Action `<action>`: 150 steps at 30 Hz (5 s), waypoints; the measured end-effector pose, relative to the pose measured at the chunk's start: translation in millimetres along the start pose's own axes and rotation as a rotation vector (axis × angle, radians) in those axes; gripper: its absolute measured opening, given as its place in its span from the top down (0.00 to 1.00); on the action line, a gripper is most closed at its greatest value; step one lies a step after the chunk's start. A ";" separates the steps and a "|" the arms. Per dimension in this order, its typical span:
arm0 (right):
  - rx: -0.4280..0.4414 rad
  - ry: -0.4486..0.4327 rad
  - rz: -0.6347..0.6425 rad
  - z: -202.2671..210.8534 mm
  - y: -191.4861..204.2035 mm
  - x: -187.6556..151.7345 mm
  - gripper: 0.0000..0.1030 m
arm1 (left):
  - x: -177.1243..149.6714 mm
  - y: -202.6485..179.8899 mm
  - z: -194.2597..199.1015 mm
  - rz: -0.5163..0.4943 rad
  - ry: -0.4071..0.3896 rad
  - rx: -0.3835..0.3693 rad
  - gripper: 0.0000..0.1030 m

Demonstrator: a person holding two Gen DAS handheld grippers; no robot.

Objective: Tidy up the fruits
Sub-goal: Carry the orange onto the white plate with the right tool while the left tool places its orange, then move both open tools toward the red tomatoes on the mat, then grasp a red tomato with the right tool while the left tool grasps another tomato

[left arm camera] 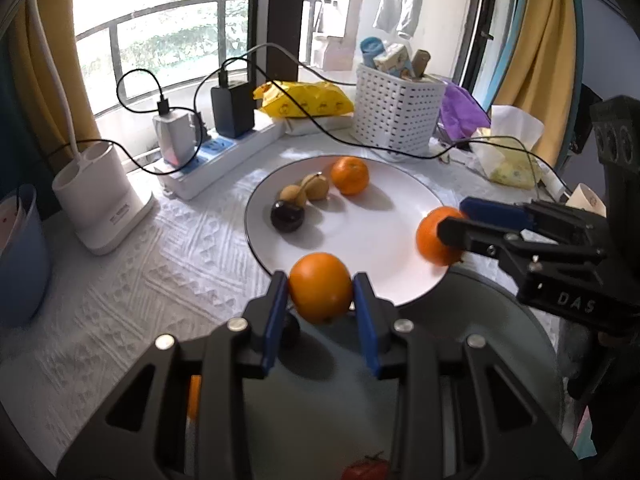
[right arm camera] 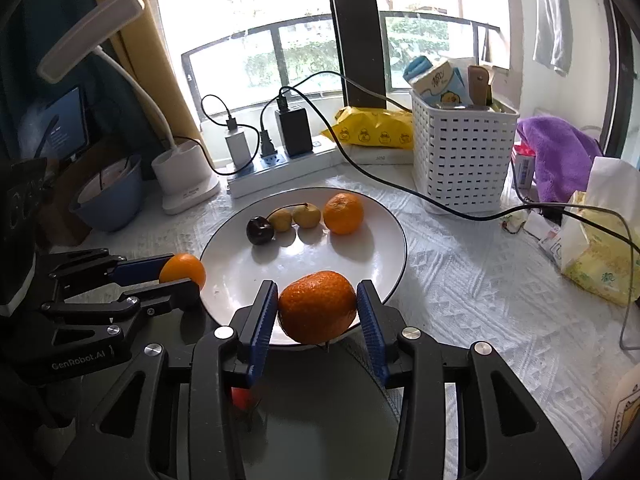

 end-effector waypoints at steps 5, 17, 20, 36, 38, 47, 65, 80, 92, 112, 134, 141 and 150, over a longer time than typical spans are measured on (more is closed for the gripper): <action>-0.008 -0.013 -0.009 0.4 -1.4 6.6 0.58 | 3.4 4.5 -4.5 0.017 0.011 -0.007 0.66; -0.031 -0.005 -0.018 12.3 0.3 0.6 0.58 | 1.6 1.9 14.1 0.034 -0.027 -0.003 0.54; -0.034 -0.012 -0.015 20.1 3.1 -1.2 0.58 | 0.1 0.2 20.9 0.034 -0.038 -0.004 0.54; -0.034 -0.024 0.006 48.5 22.0 -17.1 0.58 | -25.5 -9.7 53.2 0.036 -0.067 -0.012 0.54; -0.033 -0.024 0.009 50.8 24.3 -19.9 0.58 | -29.4 -10.3 55.5 0.040 -0.066 -0.013 0.54; -0.027 0.000 0.019 55.9 35.3 -39.7 0.58 | -52.2 -14.4 62.5 0.058 -0.054 -0.020 0.54; -0.003 0.052 0.032 49.9 49.4 -66.8 0.58 | -89.5 -18.2 52.9 0.107 0.001 -0.044 0.54; 0.013 0.090 0.021 28.8 47.9 -68.2 0.58 | -94.0 -27.1 33.9 0.102 0.042 -0.093 0.54; 0.026 0.128 0.035 13.9 54.1 -67.4 0.58 | -93.5 -30.7 30.3 0.072 0.047 -0.104 0.63; 0.031 0.099 0.032 26.9 49.4 -65.9 0.67 | -91.3 -46.2 38.9 0.048 0.034 -0.095 0.72; 0.036 0.025 -0.030 36.4 6.2 -41.1 0.67 | -46.2 -56.2 35.5 -0.025 0.007 -0.037 0.72; 0.040 0.014 -0.041 33.0 -6.4 -33.1 0.67 | -28.4 -56.8 30.3 -0.051 -0.005 -0.020 0.72; 0.044 0.001 -0.048 24.4 -16.5 -23.6 0.67 | -15.5 -51.8 20.6 -0.061 -0.001 0.003 0.72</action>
Point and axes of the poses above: each gripper's, at about its wrist camera, not at the fingertips, and z roughly against the way its jaws point, y to its left, x to its top, the point moved 3 cm from there along -z, roughly the way its jaws point, and after that the axes turned 14 degrees about -x, right-handed, at the moved point
